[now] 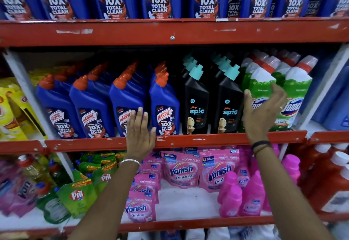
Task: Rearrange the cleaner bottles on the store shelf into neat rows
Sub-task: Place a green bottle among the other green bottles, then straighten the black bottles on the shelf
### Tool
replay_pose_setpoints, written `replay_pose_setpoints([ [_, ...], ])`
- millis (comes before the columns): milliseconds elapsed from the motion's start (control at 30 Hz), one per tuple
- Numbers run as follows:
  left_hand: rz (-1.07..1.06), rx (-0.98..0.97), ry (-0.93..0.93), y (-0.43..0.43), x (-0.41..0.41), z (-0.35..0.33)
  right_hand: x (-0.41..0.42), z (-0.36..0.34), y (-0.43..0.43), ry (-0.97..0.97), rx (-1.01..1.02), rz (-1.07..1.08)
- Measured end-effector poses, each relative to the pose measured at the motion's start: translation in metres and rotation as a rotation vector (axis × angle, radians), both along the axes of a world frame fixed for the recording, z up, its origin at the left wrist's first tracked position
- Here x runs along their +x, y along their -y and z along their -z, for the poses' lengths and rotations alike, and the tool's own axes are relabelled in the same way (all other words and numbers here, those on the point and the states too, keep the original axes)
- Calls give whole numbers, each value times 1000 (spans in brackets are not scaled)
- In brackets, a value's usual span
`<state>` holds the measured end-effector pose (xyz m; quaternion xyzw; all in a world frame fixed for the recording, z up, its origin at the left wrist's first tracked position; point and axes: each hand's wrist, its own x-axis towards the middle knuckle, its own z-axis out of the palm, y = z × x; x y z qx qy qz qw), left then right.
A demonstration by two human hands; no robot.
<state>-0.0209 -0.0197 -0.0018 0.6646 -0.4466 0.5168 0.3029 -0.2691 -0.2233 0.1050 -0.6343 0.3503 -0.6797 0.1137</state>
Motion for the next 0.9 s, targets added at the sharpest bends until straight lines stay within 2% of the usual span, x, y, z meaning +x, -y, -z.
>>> replay_pose_setpoints([
  [33,68,-36,-12,5,-8,-6,7,3,-14,25,-67,-68],
  [100,199,-116,-91,16,-27,-25,26,12,-40,-43,-125,-254],
  [200,337,-240,-357,30,-47,-65,52,11,-65,-201,-55,-466],
  [267,349,-263,-564,36,-53,-94,65,-2,-70,-266,-8,-506],
  [400,223,-200,-733,45,-56,-125,84,-27,-67,-440,47,-451],
  [567,207,-165,-759,48,-51,-134,92,-43,-62,-567,69,-349],
  [700,224,-100,-740,47,-46,-139,95,-47,-65,-698,7,-220],
  [900,228,-53,-748,40,-41,-141,94,-50,-69,-734,22,-226],
])
